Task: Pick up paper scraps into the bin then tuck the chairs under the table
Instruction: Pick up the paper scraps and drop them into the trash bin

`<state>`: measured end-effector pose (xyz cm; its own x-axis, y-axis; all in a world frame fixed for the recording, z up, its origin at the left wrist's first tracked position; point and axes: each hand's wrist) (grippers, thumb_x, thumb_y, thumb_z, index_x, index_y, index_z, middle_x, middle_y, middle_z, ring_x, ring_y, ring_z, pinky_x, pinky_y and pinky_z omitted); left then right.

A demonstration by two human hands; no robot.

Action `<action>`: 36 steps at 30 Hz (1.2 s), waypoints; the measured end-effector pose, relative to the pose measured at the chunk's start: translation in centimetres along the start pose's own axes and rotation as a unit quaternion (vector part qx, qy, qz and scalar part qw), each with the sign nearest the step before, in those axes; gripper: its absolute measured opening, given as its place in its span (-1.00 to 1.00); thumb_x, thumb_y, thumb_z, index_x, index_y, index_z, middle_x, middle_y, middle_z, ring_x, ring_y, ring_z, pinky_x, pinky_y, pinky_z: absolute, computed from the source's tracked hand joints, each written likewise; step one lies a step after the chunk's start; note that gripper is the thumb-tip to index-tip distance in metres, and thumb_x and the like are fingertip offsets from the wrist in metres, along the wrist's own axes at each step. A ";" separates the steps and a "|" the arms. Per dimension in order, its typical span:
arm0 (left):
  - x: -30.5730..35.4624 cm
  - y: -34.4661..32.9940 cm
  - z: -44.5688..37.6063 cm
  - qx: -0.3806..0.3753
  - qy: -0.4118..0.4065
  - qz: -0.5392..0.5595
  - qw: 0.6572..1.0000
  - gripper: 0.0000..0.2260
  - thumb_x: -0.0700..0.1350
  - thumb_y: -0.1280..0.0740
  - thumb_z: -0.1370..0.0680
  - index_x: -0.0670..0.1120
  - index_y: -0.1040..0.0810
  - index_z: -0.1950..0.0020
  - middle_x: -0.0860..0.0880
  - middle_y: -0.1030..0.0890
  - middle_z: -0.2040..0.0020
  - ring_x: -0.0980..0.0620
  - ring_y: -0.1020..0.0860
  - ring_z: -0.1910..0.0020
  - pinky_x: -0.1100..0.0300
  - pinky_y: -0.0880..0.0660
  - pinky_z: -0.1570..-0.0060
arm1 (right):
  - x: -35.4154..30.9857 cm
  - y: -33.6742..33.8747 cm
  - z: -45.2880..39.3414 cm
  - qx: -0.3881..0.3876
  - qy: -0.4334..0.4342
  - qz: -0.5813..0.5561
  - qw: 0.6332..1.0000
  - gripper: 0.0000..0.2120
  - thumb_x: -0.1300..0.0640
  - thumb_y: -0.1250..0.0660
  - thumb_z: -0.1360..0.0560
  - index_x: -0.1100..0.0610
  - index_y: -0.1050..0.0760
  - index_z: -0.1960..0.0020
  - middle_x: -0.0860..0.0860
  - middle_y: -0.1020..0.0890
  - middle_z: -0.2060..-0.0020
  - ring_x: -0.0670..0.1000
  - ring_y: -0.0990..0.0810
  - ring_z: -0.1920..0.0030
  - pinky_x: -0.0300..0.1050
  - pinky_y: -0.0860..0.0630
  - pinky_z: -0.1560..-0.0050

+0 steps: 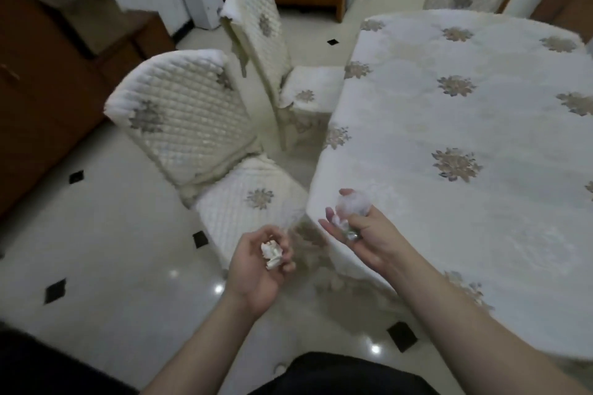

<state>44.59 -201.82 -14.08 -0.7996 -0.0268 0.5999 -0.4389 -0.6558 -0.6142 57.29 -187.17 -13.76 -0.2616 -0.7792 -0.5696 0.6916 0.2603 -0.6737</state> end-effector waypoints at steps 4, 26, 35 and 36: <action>5.8 6.2 0.9 0.052 -0.046 0.022 0.997 -0.91 -0.13 -0.17 -0.44 -0.09 -0.44 0.22 -0.05 -0.39 0.32 0.03 -0.31 0.45 0.21 -0.24 0.47 | 4.9 -6.7 -3.8 0.008 -0.039 0.013 0.999 -0.56 0.58 -0.02 -0.47 0.15 -0.44 -0.08 0.17 -0.49 0.27 -0.02 -0.58 0.37 -0.22 -0.58 0.41; 23.7 16.5 -1.5 0.194 -0.160 0.095 0.963 -0.90 -0.12 -0.19 -0.42 -0.07 -0.47 0.24 -0.04 -0.44 0.34 0.04 -0.34 0.47 0.27 -0.24 0.53 | 15.2 -27.9 -21.6 -0.161 -0.163 0.161 0.960 -0.87 0.11 -0.25 -0.57 0.16 -0.35 0.05 0.08 -0.56 0.16 -0.11 -0.57 0.35 -0.38 -0.40 0.53; 28.4 23.4 -1.9 0.246 -0.183 0.138 0.942 -0.94 -0.12 -0.21 -0.41 -0.06 -0.46 0.20 -0.05 -0.44 0.30 0.02 -0.35 0.45 0.24 -0.21 0.49 | 20.0 -35.0 -25.5 -0.247 -0.224 0.175 0.926 -0.76 -0.04 -0.20 -0.53 0.14 -0.40 -0.01 -0.03 -0.32 0.41 -0.16 -0.18 0.55 -0.35 -0.10 0.63; 29.2 24.4 -2.1 0.246 -0.183 0.140 0.942 -0.94 -0.12 -0.21 -0.40 -0.06 -0.46 0.19 -0.05 -0.44 0.30 0.02 -0.35 0.45 0.25 -0.21 0.49 | 20.8 -35.7 -26.0 -0.252 -0.232 0.172 0.924 -0.76 -0.07 -0.21 -0.50 0.12 -0.37 0.08 -0.04 -0.31 0.42 -0.16 -0.18 0.56 -0.35 -0.09 0.65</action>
<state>9.67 -216.96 -12.62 -0.6219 -0.4486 0.6419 0.0825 -0.8526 -0.5159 9.67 -197.85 -13.75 0.3121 -0.7316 -0.6061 0.2494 0.6786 -0.6908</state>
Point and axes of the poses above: each hand's wrist, its own z-axis away from the middle knuckle, its own y-axis out of the back of the hand, x = y × z
